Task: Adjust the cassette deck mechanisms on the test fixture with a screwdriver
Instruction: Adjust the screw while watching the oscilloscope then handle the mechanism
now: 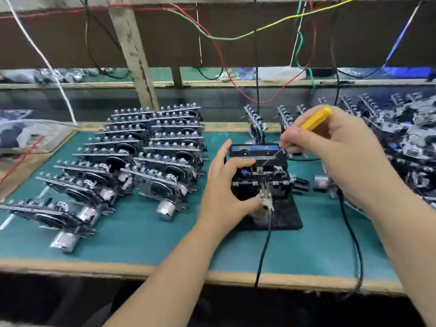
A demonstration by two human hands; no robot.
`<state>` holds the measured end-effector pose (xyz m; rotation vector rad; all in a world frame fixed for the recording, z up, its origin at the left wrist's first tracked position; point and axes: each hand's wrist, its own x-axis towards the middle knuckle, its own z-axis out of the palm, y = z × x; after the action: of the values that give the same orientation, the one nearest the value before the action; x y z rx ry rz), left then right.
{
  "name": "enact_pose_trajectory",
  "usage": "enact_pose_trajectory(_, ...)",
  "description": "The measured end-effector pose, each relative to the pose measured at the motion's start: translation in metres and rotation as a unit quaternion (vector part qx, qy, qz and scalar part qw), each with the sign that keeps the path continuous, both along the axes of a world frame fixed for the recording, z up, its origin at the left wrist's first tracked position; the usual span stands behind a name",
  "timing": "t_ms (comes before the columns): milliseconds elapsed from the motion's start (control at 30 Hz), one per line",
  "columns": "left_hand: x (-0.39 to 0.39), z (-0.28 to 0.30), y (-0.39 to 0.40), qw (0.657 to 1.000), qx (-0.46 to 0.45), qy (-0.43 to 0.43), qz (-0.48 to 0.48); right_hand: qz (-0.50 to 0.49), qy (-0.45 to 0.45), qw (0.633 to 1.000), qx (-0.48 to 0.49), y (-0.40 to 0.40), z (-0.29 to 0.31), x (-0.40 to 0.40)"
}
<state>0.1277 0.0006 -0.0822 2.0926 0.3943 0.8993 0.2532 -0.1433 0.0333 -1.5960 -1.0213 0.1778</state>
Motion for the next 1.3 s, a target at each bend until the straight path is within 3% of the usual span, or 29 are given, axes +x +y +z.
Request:
enact_pose_trajectory(100,0.0,0.001,-0.001,1.0,0.004,0.0,0.002,0.026,0.014,0.998,0.048,0.01,0.004,-0.007)
enact_pose_trajectory(333,0.0,0.003,-0.002,1.0,0.001,-0.018,0.002,-0.002,-0.11,0.994,0.01,0.024,-0.003,-0.015)
enact_pose_trajectory(667,0.0,0.001,-0.002,1.0,-0.001,-0.014,0.003,0.001,-0.099,0.995,0.022,0.024,-0.004,-0.014)
enact_pose_trajectory(1167,-0.002,0.006,-0.005,1.0,-0.009,-0.016,-0.001,0.012,-0.185,0.983,-0.012,0.028,-0.003,-0.016)
enact_pose_trajectory(1300,-0.001,0.006,-0.005,1.0,-0.006,-0.009,0.001,0.023,-0.149,0.989,0.001,0.026,0.002,-0.008)
